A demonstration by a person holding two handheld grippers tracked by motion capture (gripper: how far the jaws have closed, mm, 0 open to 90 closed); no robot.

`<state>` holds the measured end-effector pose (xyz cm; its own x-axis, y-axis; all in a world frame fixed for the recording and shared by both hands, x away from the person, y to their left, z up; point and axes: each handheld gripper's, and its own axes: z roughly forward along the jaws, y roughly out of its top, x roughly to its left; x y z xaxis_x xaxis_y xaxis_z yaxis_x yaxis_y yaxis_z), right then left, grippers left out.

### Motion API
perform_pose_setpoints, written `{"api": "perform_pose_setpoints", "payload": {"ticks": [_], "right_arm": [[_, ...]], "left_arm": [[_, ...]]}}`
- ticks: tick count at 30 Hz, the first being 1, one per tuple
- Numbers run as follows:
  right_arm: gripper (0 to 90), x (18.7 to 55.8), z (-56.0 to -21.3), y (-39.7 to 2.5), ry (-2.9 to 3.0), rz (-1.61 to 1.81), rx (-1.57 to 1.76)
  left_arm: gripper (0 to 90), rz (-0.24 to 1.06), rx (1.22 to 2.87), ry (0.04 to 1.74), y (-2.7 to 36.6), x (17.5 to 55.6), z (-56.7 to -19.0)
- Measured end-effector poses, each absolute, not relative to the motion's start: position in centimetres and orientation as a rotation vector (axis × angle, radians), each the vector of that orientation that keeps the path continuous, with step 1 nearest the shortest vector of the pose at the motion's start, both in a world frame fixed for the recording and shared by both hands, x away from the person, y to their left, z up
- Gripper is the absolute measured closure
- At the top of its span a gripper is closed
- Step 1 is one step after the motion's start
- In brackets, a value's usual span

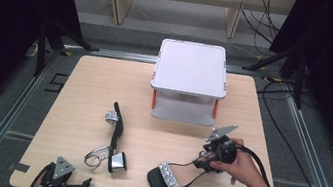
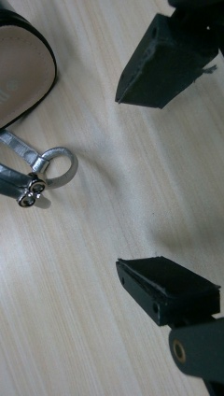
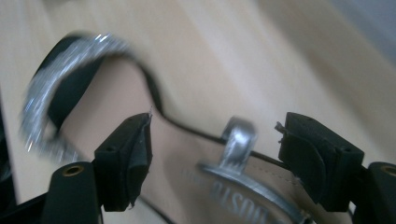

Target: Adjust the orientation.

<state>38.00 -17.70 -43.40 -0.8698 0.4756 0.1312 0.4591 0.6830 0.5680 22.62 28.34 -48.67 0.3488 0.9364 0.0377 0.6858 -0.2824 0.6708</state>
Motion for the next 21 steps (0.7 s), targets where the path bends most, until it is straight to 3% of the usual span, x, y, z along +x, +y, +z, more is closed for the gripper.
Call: {"api": "perform_pose_setpoints", "payload": {"ticks": [4,15,21], "right_arm": [[28.3,35.6,-43.3,-19.6,2.844,0.974,0.809],[15.0,35.3,-44.2,-16.1,2.931,0.775,0.461],[18.0,34.5,-44.4,-16.3,2.932,0.641,0.305]], "left_arm": [[16.0,0.574,2.045,1.401,28.2,22.7,-48.7],[16.0,0.578,2.038,1.408,28.3,22.7,-48.7],[16.0,0.575,2.058,1.405,28.4,22.6,-48.6]]}}
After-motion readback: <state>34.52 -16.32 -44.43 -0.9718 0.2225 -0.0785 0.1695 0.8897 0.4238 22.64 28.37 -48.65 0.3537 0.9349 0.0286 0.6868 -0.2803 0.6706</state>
